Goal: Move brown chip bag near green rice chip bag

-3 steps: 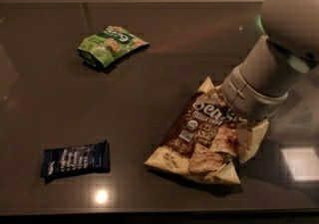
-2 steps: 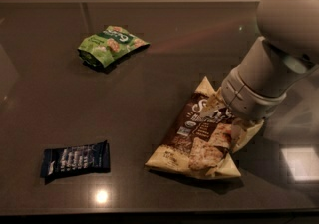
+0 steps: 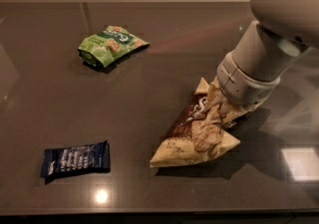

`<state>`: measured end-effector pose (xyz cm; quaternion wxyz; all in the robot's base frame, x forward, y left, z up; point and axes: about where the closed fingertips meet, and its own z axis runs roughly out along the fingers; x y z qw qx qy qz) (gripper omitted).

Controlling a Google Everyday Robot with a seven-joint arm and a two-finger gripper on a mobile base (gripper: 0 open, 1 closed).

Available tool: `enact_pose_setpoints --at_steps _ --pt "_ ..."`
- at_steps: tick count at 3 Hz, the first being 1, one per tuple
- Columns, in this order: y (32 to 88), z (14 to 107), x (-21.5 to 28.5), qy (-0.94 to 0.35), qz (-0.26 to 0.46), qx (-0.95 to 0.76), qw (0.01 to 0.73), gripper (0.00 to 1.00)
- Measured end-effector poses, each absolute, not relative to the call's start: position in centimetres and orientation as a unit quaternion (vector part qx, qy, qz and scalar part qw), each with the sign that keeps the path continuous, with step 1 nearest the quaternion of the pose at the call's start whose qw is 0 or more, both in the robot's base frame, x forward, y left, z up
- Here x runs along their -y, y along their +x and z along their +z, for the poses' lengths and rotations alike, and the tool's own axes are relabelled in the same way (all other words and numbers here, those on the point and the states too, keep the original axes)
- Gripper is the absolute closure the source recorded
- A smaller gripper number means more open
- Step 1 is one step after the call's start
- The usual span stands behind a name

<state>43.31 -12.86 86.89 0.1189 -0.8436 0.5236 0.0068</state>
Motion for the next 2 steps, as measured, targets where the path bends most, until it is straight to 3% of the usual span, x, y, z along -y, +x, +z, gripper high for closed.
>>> enact_pose_setpoints --at_steps 1,2 --pt "46.2 89.0 12.0 -0.825 -0.012 -0.545 0.149 1.0" --pt "49.9 91.2 10.5 -0.808 -0.029 -0.557 0.191 1.0"
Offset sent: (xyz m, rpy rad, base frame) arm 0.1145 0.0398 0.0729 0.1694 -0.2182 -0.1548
